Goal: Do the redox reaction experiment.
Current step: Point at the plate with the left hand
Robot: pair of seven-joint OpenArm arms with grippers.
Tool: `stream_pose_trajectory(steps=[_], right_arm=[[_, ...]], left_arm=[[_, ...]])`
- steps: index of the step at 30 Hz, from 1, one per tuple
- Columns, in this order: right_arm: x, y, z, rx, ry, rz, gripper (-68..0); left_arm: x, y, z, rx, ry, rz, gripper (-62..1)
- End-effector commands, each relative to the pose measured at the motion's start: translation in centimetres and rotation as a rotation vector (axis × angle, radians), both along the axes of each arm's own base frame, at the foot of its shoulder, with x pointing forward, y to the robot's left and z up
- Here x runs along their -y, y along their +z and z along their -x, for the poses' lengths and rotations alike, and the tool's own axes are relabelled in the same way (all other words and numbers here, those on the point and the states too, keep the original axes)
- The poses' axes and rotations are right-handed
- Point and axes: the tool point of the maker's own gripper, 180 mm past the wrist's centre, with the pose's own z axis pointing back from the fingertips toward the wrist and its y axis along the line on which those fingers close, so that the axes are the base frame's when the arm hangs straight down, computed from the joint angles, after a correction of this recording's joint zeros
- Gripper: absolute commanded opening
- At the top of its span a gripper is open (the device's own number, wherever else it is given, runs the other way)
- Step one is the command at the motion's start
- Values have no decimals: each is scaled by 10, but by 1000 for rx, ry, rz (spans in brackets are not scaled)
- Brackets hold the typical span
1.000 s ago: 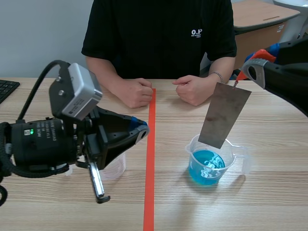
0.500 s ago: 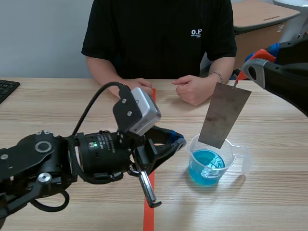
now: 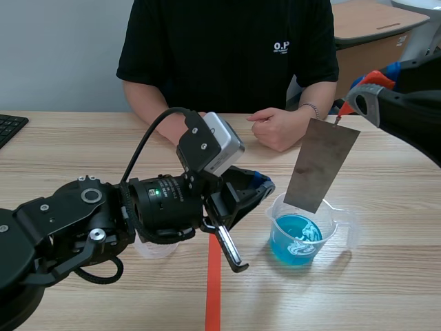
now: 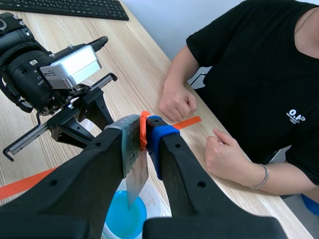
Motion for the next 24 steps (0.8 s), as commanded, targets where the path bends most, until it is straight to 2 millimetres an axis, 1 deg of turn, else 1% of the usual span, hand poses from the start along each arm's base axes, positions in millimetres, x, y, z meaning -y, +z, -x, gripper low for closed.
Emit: stream_pose_trajectory(steps=[1, 8, 24], right_arm=[[-5, 12, 1, 34, 23, -20, -660], [-5, 12, 1, 34, 23, -20, -660], [-5, 12, 1, 34, 23, -20, -660]], left_arm=[[7, 14, -1, 22, -11, 41, -568], [10, 14, -1, 35, -9, 34, -568], [10, 14, -1, 34, -10, 34, -568]])
